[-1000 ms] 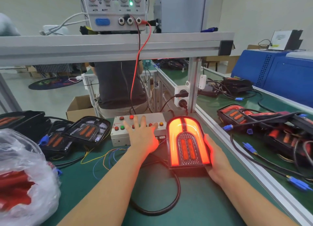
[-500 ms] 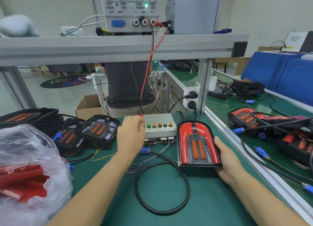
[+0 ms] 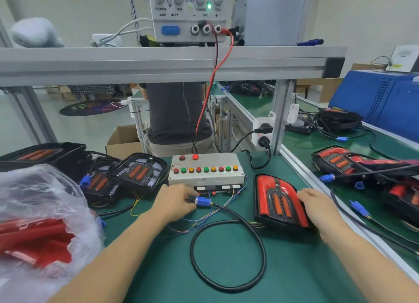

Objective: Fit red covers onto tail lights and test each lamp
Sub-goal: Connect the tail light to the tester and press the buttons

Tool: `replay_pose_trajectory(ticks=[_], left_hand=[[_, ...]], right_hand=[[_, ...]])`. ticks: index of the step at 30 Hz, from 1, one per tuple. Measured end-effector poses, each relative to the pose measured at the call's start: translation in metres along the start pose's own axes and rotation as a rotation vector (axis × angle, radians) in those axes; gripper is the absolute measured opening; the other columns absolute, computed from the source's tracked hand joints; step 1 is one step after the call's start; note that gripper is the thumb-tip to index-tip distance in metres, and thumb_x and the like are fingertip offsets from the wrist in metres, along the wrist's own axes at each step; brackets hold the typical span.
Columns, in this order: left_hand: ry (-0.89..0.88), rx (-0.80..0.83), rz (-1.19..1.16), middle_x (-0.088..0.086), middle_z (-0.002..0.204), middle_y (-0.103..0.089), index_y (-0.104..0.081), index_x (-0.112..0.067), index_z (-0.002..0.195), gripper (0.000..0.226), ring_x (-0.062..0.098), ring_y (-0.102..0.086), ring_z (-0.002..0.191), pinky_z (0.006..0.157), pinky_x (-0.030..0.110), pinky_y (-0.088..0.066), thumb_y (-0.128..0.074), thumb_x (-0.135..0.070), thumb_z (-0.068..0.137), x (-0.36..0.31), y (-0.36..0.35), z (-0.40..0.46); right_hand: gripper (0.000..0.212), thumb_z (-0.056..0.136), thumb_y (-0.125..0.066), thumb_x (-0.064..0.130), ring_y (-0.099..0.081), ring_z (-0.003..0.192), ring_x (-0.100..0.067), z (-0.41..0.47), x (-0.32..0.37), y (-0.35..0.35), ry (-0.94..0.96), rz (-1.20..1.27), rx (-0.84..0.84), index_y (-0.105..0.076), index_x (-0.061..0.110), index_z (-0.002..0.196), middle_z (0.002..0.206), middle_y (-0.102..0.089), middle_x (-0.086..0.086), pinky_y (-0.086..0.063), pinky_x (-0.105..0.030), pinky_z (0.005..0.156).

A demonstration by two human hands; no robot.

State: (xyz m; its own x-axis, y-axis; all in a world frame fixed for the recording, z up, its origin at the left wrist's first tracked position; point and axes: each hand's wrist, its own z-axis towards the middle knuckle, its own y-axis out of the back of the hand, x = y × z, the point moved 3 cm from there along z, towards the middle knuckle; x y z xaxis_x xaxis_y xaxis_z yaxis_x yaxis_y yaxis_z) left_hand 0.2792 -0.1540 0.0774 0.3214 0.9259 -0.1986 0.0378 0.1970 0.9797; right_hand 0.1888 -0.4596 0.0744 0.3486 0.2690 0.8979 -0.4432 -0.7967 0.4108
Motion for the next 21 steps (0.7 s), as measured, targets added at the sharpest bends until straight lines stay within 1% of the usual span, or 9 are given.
replay_pose_trajectory(ticks=[2,4,6,8,11,15,17,19,21], left_hand=[[-0.022,-0.021,-0.116,-0.007,0.119,-0.065,-0.064,-0.035,0.121,0.038,0.016,-0.058,0.108,0.098,0.031,-0.038,-0.067,-0.036,0.083,0.002,0.003,-0.003],[-0.054,-0.061,-0.260,-0.005,0.112,-0.067,-0.067,-0.032,0.118,0.036,0.017,-0.058,0.106,0.100,0.032,-0.038,-0.070,-0.033,0.083,0.002,0.008,-0.007],[-0.089,-0.093,-0.367,-0.003,0.105,-0.067,-0.069,-0.028,0.115,0.033,0.017,-0.058,0.103,0.099,0.032,-0.040,-0.071,-0.028,0.083,0.000,0.014,-0.009],[-0.127,-0.120,-0.433,0.000,0.102,-0.066,-0.070,-0.025,0.114,0.030,0.016,-0.059,0.100,0.097,0.033,-0.043,-0.071,-0.023,0.084,-0.004,0.023,-0.012],[-0.218,-0.165,-0.491,0.001,0.100,-0.067,-0.072,-0.024,0.109,0.026,0.015,-0.061,0.096,0.092,0.031,-0.046,-0.071,-0.018,0.084,-0.012,0.035,-0.018],[-0.324,-0.257,-0.476,0.001,0.085,-0.068,-0.076,-0.023,0.100,0.020,0.018,-0.062,0.084,0.085,0.042,-0.046,-0.073,-0.019,0.080,-0.015,0.048,-0.025],[-0.315,-0.293,-0.450,-0.002,0.081,-0.069,-0.077,-0.024,0.095,0.025,0.019,-0.062,0.082,0.084,0.047,-0.045,-0.065,-0.034,0.075,-0.016,0.052,-0.026],[-0.285,-0.341,-0.377,-0.004,0.079,-0.069,-0.077,-0.025,0.092,0.039,0.020,-0.061,0.080,0.082,0.048,-0.045,-0.053,-0.046,0.069,-0.015,0.054,-0.025],[-0.190,-0.400,-0.337,-0.007,0.084,-0.069,-0.077,-0.023,0.090,0.028,0.019,-0.061,0.082,0.084,0.045,-0.046,-0.060,-0.039,0.075,0.001,0.055,-0.020]], right_hand=[[0.039,0.096,-0.051,0.027,-0.046,0.127,-0.028,-0.007,0.017,-0.001,0.197,-0.287,-0.151,-0.056,0.014,0.132,0.139,-0.051,-0.008,-0.036,-0.047,0.107],[0.037,0.093,-0.055,0.025,-0.044,0.126,-0.029,-0.024,0.044,-0.011,0.499,-0.479,-0.299,-0.059,0.015,0.129,0.137,-0.053,-0.006,-0.032,-0.047,0.104],[0.033,0.092,-0.058,0.029,-0.047,0.122,-0.026,-0.044,0.066,-0.034,0.721,-0.566,-0.212,-0.064,0.021,0.123,0.132,-0.058,0.000,-0.031,-0.040,0.100],[0.035,0.094,-0.055,0.039,-0.044,0.123,-0.019,-0.059,0.078,-0.066,0.828,-0.689,-0.029,-0.060,0.028,0.126,0.134,-0.055,0.009,-0.024,-0.032,0.095],[0.034,0.095,-0.050,0.045,-0.044,0.121,-0.017,-0.067,0.086,-0.107,0.866,-0.825,0.140,-0.056,0.029,0.125,0.130,-0.057,0.009,-0.025,-0.035,0.095],[0.033,0.096,-0.051,0.041,-0.052,0.119,-0.021,-0.064,0.093,-0.124,0.879,-0.783,0.170,-0.059,0.027,0.125,0.127,-0.063,0.002,-0.036,-0.034,0.096],[0.031,0.096,-0.052,0.041,-0.055,0.113,-0.024,-0.066,0.097,-0.125,0.910,-0.771,0.161,-0.063,0.021,0.117,0.120,-0.066,-0.002,-0.038,-0.033,0.088],[0.027,0.096,-0.051,0.041,-0.057,0.099,-0.027,-0.068,0.099,-0.122,0.902,-0.785,0.152,-0.063,0.018,0.104,0.107,-0.069,-0.006,-0.031,-0.033,0.073],[0.024,0.098,-0.050,0.040,-0.055,0.087,-0.030,-0.060,0.098,-0.109,0.835,-0.782,0.095,-0.052,0.019,0.087,0.097,-0.068,-0.008,-0.025,-0.033,0.068]])
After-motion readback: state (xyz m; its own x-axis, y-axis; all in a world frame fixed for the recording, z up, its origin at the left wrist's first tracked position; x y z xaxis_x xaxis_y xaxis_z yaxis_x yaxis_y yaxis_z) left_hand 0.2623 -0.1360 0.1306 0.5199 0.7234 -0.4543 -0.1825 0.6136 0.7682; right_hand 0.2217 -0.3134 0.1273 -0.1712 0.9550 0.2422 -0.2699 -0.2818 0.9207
